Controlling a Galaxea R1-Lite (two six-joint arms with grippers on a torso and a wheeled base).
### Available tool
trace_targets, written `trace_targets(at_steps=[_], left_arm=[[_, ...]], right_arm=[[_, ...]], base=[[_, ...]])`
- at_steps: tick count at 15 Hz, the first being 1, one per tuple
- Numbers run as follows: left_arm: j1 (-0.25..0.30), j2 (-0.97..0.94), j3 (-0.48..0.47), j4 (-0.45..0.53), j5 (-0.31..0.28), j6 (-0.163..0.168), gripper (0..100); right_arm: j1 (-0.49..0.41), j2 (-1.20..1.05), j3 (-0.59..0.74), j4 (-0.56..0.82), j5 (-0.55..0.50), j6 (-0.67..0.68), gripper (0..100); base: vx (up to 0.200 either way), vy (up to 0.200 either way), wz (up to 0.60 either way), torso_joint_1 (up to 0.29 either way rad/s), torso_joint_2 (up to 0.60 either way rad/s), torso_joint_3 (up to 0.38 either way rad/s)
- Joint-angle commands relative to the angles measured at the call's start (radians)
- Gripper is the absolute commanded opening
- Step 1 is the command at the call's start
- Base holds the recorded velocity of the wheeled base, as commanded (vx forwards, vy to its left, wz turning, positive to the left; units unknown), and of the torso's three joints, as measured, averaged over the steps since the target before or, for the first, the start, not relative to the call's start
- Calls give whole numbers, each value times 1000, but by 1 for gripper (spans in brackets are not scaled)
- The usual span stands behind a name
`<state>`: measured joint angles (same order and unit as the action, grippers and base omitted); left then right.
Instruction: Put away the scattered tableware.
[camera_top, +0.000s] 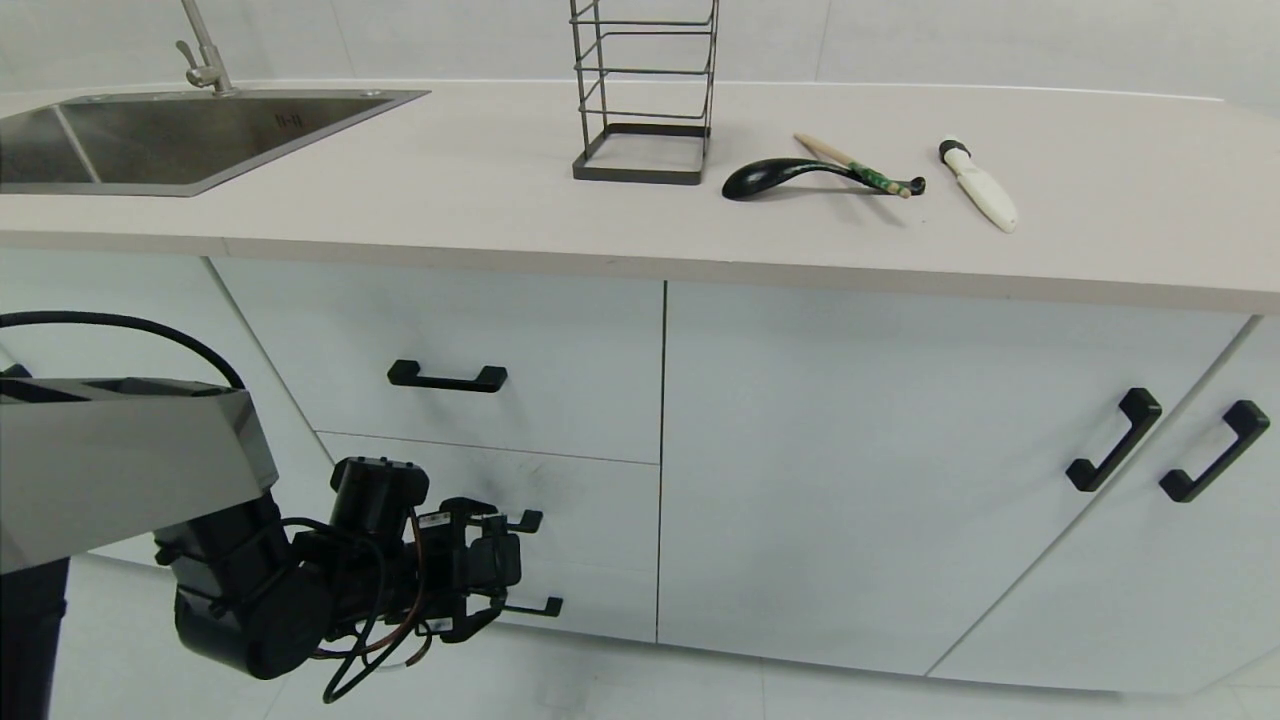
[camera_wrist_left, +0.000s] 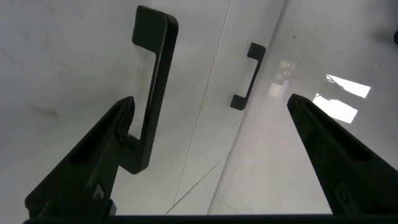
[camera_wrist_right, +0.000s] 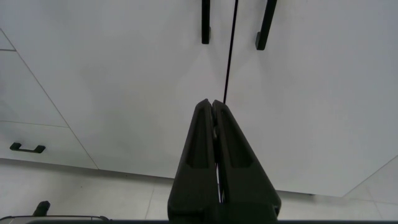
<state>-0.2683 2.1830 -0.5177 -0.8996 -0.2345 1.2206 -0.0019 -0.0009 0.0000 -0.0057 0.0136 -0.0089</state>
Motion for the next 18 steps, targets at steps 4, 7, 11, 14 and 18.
trace_targets(at_steps=[4, 7, 11, 14, 18], left_arm=[[-5, 29, -21, -1, 0, 0, 100], [-9, 38, -10, -1, 0, 0, 100], [-9, 40, 24, -1, 0, 0, 100], [-8, 37, 42, -1, 0, 0, 100], [-8, 32, 44, -1, 0, 0, 100]], right_arm=[[0, 1, 0, 0, 0, 0, 0], [0, 1, 0, 0, 0, 0, 0], [-1, 1, 0, 0, 0, 0, 0], [-1, 1, 0, 0, 0, 0, 0], [0, 1, 0, 0, 0, 0, 0]], base=[[0, 0, 0, 0, 0, 0], [0, 0, 0, 0, 0, 0], [0, 0, 0, 0, 0, 0], [0, 0, 0, 0, 0, 0], [0, 0, 0, 0, 0, 0]])
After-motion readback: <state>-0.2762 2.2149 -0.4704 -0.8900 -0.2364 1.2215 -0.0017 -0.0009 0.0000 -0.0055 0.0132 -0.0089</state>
